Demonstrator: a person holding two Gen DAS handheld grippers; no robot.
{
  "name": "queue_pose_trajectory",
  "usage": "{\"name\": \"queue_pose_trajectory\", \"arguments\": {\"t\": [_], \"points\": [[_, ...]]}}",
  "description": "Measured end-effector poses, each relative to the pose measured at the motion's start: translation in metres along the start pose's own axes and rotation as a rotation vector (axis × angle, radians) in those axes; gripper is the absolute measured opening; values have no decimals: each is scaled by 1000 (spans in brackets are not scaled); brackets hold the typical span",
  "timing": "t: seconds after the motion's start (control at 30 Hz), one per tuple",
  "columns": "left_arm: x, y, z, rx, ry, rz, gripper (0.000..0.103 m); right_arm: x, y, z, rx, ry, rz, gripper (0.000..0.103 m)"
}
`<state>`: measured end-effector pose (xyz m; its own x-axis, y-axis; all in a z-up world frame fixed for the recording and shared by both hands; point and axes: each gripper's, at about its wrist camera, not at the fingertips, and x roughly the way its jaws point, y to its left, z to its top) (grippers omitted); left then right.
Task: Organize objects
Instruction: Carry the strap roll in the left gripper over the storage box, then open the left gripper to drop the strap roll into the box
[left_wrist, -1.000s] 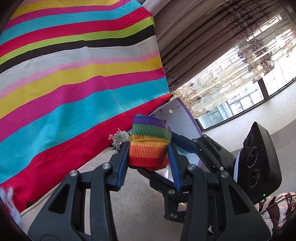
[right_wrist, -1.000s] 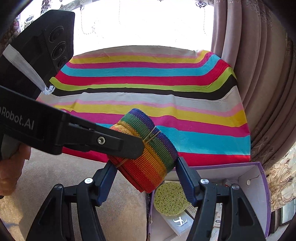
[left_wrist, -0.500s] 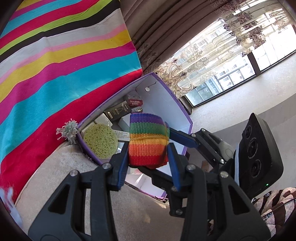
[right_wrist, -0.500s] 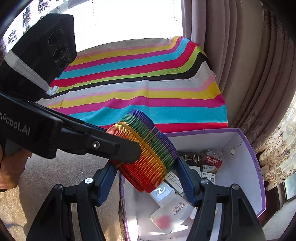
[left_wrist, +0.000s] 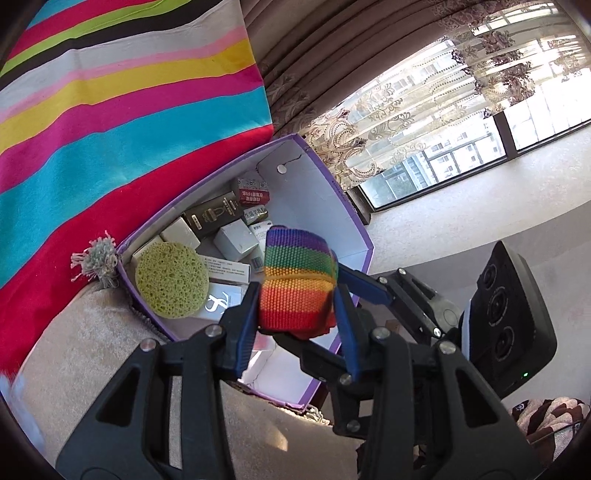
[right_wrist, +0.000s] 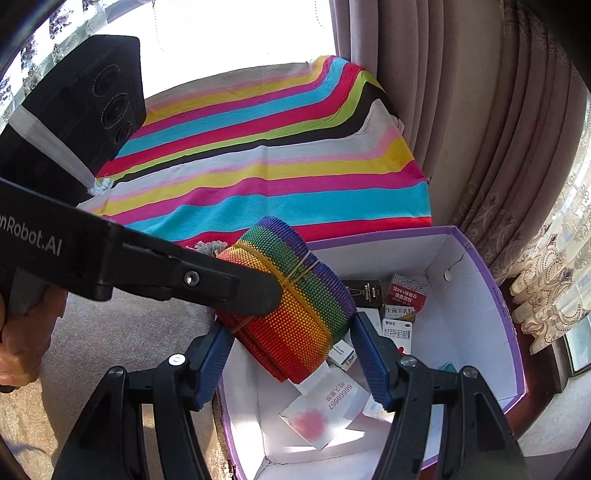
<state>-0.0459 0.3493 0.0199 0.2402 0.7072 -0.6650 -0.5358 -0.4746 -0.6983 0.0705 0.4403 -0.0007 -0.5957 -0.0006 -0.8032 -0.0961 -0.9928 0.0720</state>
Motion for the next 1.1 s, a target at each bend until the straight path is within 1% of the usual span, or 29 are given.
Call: {"name": "queue_pose_trajectory", "arguments": {"t": [0.17, 0.7, 0.77, 0.83, 0.87, 0.93, 0.97, 1.0, 1.03, 1.1], "points": [[8, 1, -2, -14, 23, -16, 43, 4, -6, -2, 25, 10, -11, 65], [20, 1, -3, -17, 35, 7, 43, 9, -12, -5, 57, 50, -28, 65], [22, 1, -2, -17, 39, 26, 43, 8, -12, -5, 59, 45, -19, 65], [27, 2, -1, -24, 48, 30, 42, 2, -10, -2, 49, 21, -14, 65], [27, 3, -1, -28, 44, 32, 42, 0, -8, -1, 38, 15, -19, 65], [26, 0, 3, -8, 17, 62, 43, -1, -10, 0, 27, 14, -53, 66], [24, 0, 4, -7, 3, 80, 44, 0, -15, -1, 38, 19, -72, 69], [23, 2, 5, -10, 0, 91, 50, 1, -21, -1, 58, 25, -83, 73], [22, 3, 5, -13, -2, 98, 55, 1, -27, -2, 81, 29, -92, 74], [19, 8, 3, -18, -5, 116, 62, 2, -39, -4, 115, 38, -114, 76]]}}
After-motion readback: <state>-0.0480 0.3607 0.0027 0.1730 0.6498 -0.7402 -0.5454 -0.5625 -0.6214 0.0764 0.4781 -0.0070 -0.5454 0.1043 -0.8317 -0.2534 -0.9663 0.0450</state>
